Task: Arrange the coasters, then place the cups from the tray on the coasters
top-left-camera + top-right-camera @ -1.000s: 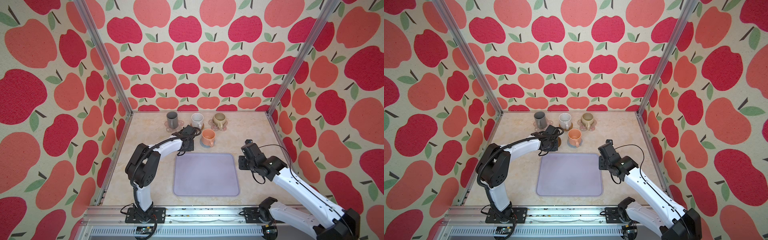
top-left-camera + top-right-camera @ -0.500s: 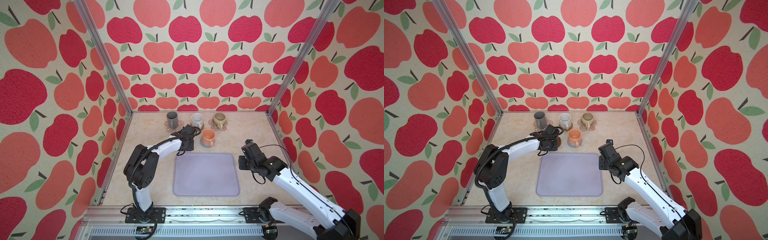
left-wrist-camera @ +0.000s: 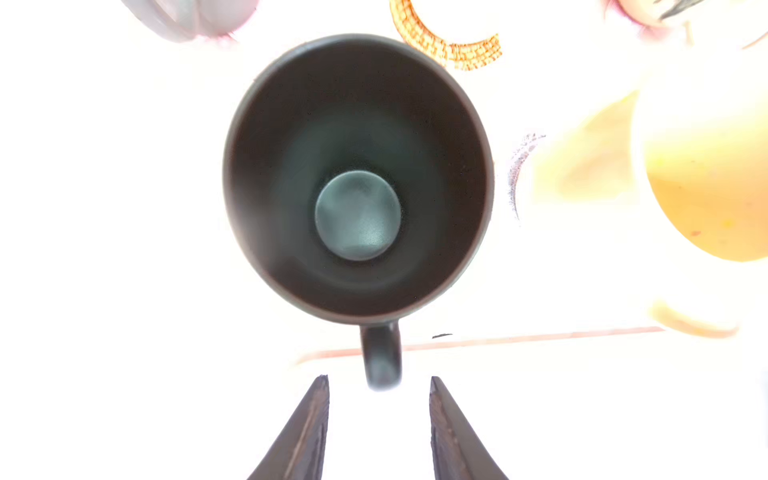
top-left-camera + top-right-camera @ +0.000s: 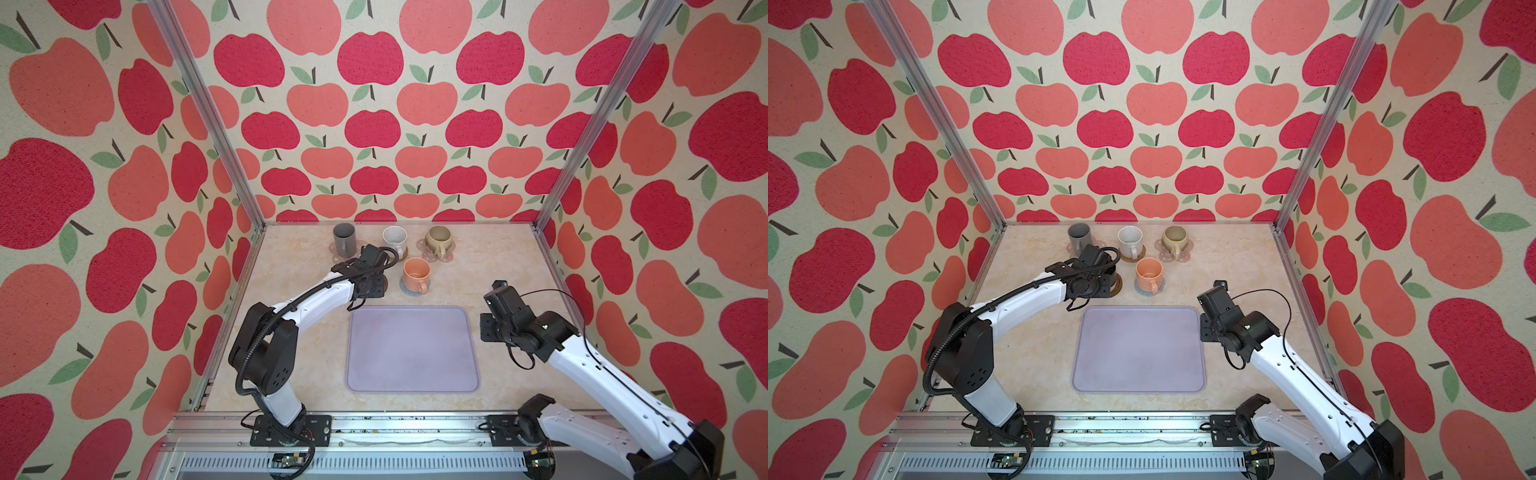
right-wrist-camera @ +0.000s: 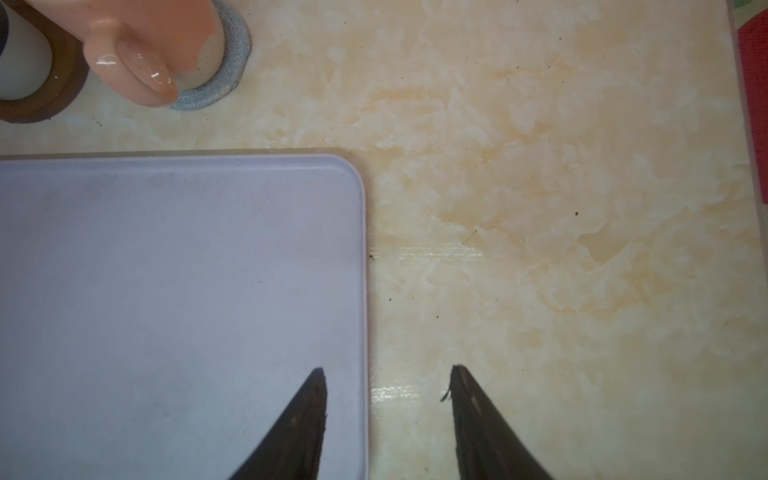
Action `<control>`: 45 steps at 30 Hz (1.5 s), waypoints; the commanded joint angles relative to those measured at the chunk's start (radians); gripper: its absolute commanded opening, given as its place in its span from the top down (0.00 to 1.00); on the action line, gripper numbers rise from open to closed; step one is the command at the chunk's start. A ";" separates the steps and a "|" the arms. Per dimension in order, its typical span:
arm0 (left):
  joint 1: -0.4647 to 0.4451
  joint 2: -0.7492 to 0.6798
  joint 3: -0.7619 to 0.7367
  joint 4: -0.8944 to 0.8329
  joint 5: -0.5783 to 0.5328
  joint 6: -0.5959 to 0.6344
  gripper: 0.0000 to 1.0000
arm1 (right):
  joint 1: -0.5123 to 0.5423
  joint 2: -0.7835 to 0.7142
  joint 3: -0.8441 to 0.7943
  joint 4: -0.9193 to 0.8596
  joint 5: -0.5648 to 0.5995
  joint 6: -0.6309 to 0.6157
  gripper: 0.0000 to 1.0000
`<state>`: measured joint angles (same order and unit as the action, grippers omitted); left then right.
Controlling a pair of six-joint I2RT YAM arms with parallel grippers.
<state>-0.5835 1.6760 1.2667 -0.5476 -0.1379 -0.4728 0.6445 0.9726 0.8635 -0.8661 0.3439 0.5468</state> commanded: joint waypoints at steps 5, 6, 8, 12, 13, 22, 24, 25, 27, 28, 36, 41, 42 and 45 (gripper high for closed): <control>0.006 -0.080 -0.015 -0.040 -0.093 0.064 0.57 | -0.008 -0.041 0.036 -0.036 0.073 -0.077 0.48; 0.011 -0.085 -0.016 -0.037 -0.099 0.078 0.57 | -0.008 -0.041 0.037 -0.034 0.083 -0.092 0.47; 0.023 -0.096 -0.024 -0.027 -0.119 0.099 0.57 | -0.010 -0.041 0.039 -0.026 0.110 -0.131 0.47; 0.069 -0.132 -0.072 0.010 -0.149 0.130 0.56 | -0.044 -0.043 0.029 0.032 0.167 -0.243 0.41; 0.080 -0.145 -0.090 0.022 -0.152 0.135 0.56 | -0.061 -0.044 0.025 0.052 0.165 -0.268 0.40; 0.275 -0.320 -0.316 0.184 -0.203 0.189 0.50 | -0.298 -0.040 -0.109 0.358 0.045 -0.417 0.30; 0.325 -0.343 -0.366 0.235 -0.228 0.195 0.49 | -0.357 -0.032 -0.146 0.431 0.001 -0.429 0.28; 0.351 -0.351 -0.390 0.261 -0.242 0.195 0.48 | -0.387 -0.025 -0.162 0.474 -0.015 -0.429 0.28; 0.403 -0.357 -0.430 0.305 -0.255 0.194 0.46 | -0.440 -0.003 -0.187 0.545 -0.049 -0.429 0.26; 0.430 -0.355 -0.446 0.327 -0.265 0.192 0.45 | -0.465 0.010 -0.196 0.581 -0.061 -0.427 0.25; 0.548 -0.260 -0.524 0.549 -0.343 0.260 0.42 | -0.559 0.156 -0.262 0.878 -0.085 -0.430 0.20; 0.588 -0.204 -0.561 0.702 -0.296 0.311 0.42 | -0.562 0.255 -0.323 1.118 -0.080 -0.468 0.18; 0.593 -0.194 -0.572 0.737 -0.288 0.326 0.42 | -0.564 0.270 -0.334 1.165 -0.076 -0.473 0.18; 0.606 -0.159 -0.608 0.855 -0.262 0.359 0.41 | -0.569 0.351 -0.366 1.321 -0.059 -0.494 0.17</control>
<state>0.0113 1.4899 0.6888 0.1505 -0.4282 -0.1707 0.0845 1.2762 0.5251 0.2321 0.2749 0.0948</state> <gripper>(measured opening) 0.586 0.825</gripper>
